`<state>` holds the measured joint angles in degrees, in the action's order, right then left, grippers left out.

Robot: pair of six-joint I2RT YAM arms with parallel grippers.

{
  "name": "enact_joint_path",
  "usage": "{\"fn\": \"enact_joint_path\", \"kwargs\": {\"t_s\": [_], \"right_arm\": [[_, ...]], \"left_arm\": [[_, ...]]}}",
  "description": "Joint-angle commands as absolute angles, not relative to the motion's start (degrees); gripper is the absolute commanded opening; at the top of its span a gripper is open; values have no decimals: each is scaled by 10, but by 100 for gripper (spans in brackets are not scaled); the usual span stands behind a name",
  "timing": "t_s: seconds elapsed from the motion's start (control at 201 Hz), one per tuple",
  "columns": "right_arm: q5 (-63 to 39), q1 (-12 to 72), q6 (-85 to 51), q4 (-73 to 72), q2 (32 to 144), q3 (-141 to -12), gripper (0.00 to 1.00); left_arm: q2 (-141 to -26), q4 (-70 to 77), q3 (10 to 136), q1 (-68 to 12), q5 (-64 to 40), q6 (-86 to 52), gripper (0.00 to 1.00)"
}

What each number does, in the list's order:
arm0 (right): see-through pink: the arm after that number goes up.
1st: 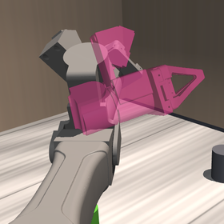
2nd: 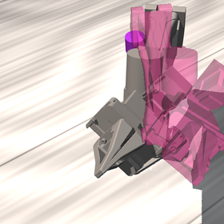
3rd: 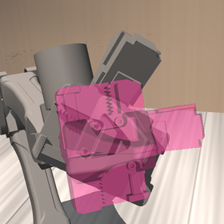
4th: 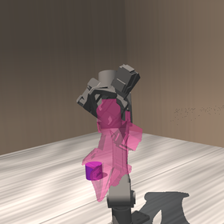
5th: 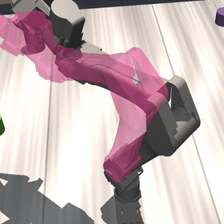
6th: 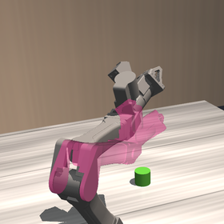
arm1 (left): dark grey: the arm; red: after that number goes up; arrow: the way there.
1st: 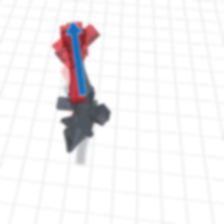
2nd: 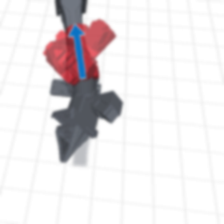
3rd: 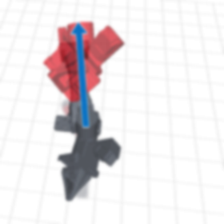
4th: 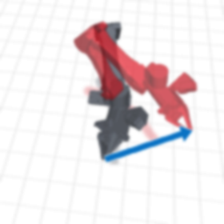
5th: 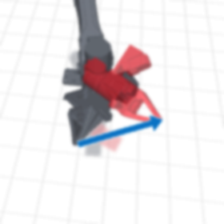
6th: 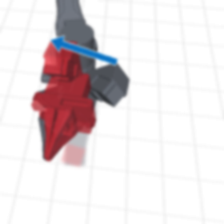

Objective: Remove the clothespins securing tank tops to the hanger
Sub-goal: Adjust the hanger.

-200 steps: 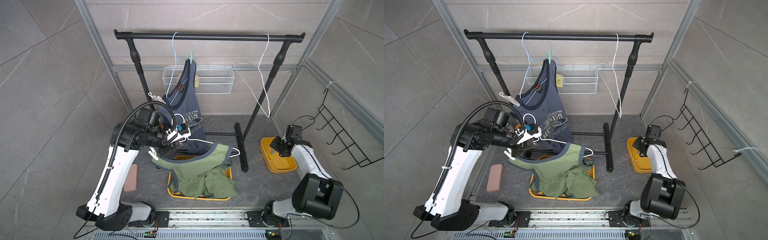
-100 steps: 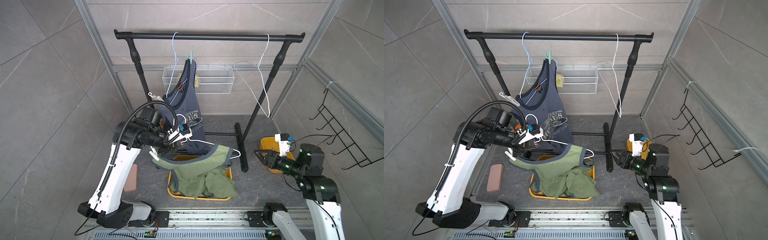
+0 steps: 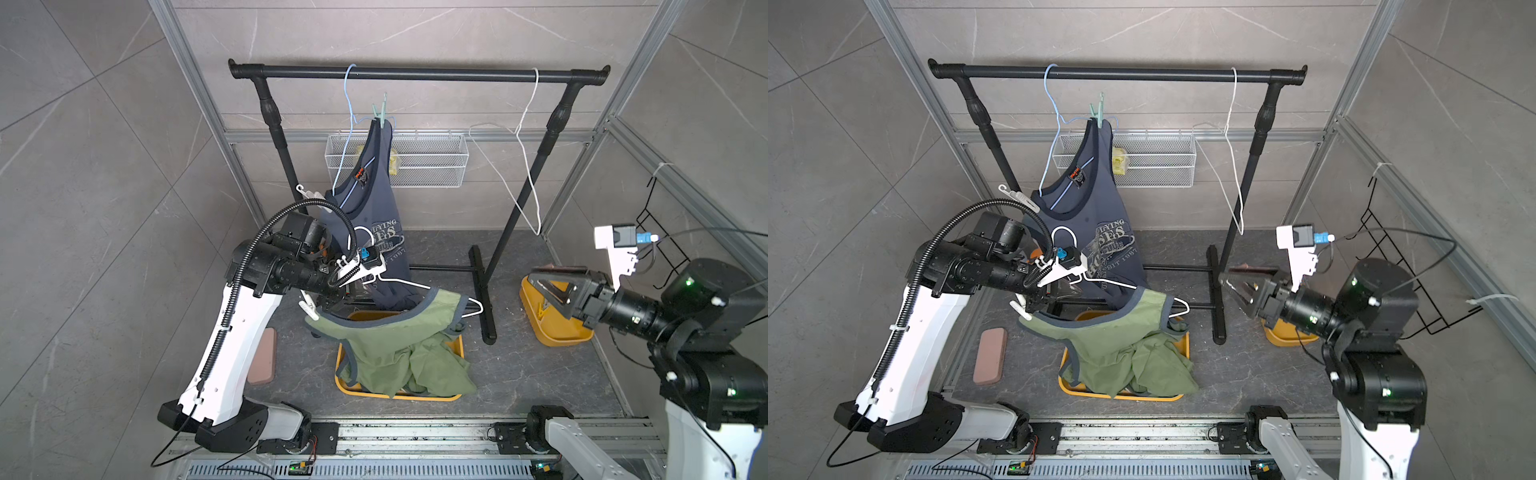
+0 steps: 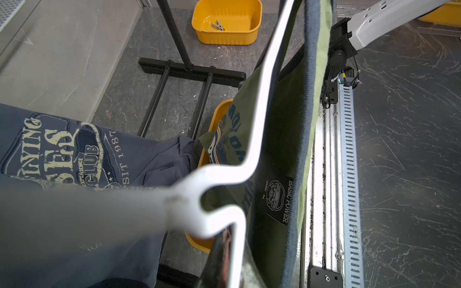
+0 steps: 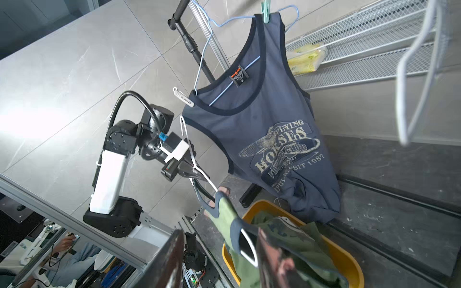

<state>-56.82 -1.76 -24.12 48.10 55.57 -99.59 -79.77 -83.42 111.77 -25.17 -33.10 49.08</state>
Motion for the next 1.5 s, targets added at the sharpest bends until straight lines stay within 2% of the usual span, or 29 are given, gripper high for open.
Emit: {"fn": "enact_joint_path", "kwargs": {"t_s": [0.0,0.09,0.194,0.294,0.328,0.408,0.483,0.652,0.801,0.99,1.035,1.105,1.159,1.194,1.378,1.498], "right_arm": [[-561,14,-248,441,636,-1084,50],[-482,109,-191,512,732,-1225,50],[-374,247,-100,680,886,-1466,49],[-300,332,-41,825,1001,-1650,44],[-275,354,-32,823,992,-1619,44],[-204,411,-19,753,936,-1454,46],[-196,437,-17,721,911,-1372,46],[-126,505,-15,715,915,-1314,47],[-99,529,-14,721,925,-1302,46],[-117,535,-13,712,922,-1274,44],[-120,537,-10,715,930,-1272,41],[-120,539,-6,715,939,-1271,29],[-120,538,-3,708,942,-1269,14],[-119,538,0,701,941,-1265,0],[-109,538,22,652,917,-1229,0],[-104,538,40,625,893,-1200,0]], "left_arm": [[-796,-835,1140,-256,-349,488,0],[-797,-833,1143,-257,-345,487,0],[-797,-831,1145,-259,-343,487,0],[-794,-829,1149,-259,-340,487,0],[-793,-830,1152,-259,-340,487,0],[-791,-834,1157,-260,-340,491,0],[-790,-840,1159,-261,-340,498,0],[-794,-852,1162,-266,-346,509,0],[-795,-857,1158,-270,-340,514,0],[-793,-864,1161,-273,-343,519,0],[-793,-866,1166,-274,-348,518,0],[-794,-867,1171,-275,-353,517,0],[-794,-868,1171,-277,-354,516,0],[-793,-868,1170,-277,-354,516,0],[-788,-867,1160,-277,-347,517,0],[-783,-876,1171,-277,-321,529,15]]}}
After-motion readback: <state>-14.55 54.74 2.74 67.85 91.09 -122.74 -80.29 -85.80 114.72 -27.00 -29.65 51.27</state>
